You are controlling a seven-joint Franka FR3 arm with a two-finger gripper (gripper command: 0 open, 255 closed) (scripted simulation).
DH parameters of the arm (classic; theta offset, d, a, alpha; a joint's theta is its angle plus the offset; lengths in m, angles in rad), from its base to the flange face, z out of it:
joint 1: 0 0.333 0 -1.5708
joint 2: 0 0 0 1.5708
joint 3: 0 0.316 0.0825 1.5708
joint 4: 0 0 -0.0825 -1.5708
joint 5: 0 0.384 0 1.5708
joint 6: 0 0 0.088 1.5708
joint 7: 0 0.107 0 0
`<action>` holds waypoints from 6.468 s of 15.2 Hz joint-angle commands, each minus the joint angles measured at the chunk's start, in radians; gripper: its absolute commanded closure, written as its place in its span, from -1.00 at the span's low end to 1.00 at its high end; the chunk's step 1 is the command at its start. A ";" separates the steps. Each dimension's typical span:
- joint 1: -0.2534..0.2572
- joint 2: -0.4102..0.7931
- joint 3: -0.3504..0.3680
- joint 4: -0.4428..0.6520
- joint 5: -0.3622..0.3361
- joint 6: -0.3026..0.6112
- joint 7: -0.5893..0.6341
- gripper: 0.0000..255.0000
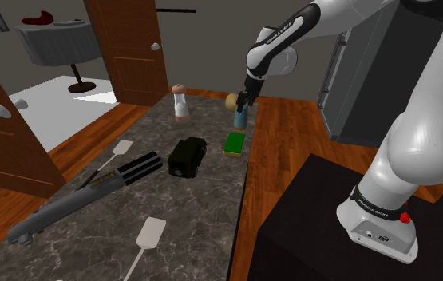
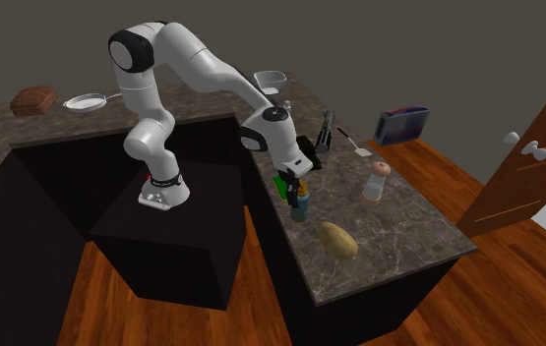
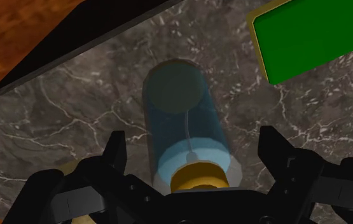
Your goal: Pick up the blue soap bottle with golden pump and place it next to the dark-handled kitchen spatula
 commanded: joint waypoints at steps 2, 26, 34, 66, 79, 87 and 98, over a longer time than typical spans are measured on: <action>0.000 0.000 0.000 0.000 0.000 0.000 0.000 -1.00; 0.000 -0.111 -0.006 0.075 -0.085 -0.177 0.075 1.00; -0.002 -0.156 -0.004 0.138 -0.114 -0.281 0.103 1.00; 0.054 -0.231 0.091 0.392 -0.176 -0.594 0.307 1.00; 0.180 -0.164 0.274 0.462 -0.223 -0.586 0.629 1.00; 0.264 -0.041 0.369 0.610 -0.274 -0.614 0.820 1.00; 0.418 0.243 0.456 0.990 -0.384 -0.731 1.056 1.00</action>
